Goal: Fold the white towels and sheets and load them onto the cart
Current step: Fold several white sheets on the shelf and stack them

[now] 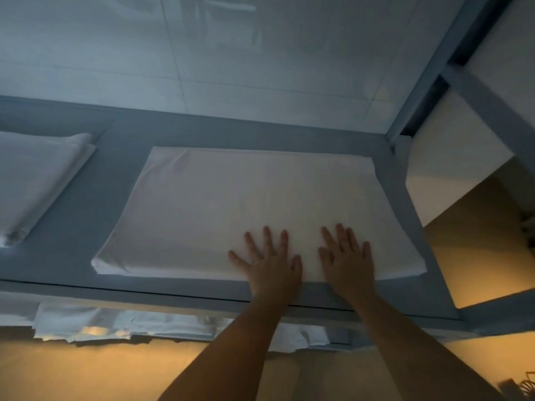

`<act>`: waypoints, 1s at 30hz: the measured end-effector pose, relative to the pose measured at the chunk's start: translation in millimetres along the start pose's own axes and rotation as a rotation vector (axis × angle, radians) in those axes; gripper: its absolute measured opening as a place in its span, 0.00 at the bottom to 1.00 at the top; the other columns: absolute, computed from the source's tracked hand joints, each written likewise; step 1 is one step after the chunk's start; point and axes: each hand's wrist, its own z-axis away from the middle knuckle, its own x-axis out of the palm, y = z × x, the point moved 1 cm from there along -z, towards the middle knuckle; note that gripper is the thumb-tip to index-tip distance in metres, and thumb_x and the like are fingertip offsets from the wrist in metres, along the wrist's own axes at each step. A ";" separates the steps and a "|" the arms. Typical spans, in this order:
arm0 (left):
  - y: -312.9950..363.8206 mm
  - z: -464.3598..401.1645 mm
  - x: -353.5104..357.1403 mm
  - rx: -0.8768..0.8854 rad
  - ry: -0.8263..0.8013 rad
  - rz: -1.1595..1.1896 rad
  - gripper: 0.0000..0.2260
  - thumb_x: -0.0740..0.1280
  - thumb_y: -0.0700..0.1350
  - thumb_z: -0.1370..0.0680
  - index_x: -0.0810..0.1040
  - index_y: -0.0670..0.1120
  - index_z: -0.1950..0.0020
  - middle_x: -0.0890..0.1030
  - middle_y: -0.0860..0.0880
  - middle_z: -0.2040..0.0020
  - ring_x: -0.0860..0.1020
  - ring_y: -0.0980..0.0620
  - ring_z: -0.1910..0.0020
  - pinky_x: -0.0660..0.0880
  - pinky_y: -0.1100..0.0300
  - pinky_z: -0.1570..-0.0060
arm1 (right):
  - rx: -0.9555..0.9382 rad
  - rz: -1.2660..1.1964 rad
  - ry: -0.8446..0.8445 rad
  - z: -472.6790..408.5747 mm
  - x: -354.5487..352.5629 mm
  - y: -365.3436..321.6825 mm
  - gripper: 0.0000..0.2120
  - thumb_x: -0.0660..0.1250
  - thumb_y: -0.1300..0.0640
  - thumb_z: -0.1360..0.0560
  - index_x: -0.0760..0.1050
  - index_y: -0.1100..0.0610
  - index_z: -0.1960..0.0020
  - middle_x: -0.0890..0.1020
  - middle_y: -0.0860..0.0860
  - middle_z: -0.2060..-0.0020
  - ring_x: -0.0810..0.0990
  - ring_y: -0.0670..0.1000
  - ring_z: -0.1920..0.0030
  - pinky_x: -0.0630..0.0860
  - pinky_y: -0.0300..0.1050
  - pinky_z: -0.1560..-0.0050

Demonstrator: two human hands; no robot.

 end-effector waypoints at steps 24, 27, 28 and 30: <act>-71.8 11.0 2.9 0.337 0.173 -0.139 0.30 0.40 0.72 0.26 0.43 0.66 0.24 0.51 0.50 0.22 0.49 0.33 0.25 0.47 0.25 0.36 | -0.653 0.183 -0.150 -53.6 -21.7 32.9 0.33 0.41 0.28 0.26 0.39 0.37 0.25 0.38 0.42 0.25 0.38 0.46 0.24 0.38 0.58 0.25; -92.5 -1.6 -3.3 0.444 0.156 -0.177 0.29 0.44 0.70 0.23 0.49 0.63 0.23 0.58 0.49 0.23 0.56 0.34 0.26 0.52 0.27 0.35 | -0.637 0.183 -0.110 -49.2 -14.0 17.5 0.34 0.36 0.26 0.29 0.34 0.36 0.26 0.36 0.41 0.25 0.36 0.46 0.24 0.37 0.61 0.27; -99.7 -8.4 -4.9 0.472 0.146 -0.192 0.29 0.43 0.69 0.23 0.47 0.64 0.23 0.56 0.50 0.23 0.55 0.35 0.25 0.50 0.28 0.34 | -0.601 0.157 -0.082 -45.7 -9.7 13.6 0.33 0.35 0.26 0.29 0.34 0.35 0.27 0.37 0.41 0.24 0.36 0.47 0.24 0.37 0.61 0.27; -112.1 -25.0 -11.1 0.510 0.134 -0.226 0.27 0.37 0.68 0.24 0.38 0.67 0.26 0.47 0.54 0.22 0.47 0.39 0.23 0.40 0.32 0.33 | -0.518 0.116 -0.027 -36.7 -2.3 6.4 0.32 0.35 0.27 0.28 0.37 0.35 0.26 0.41 0.42 0.23 0.38 0.48 0.23 0.38 0.62 0.27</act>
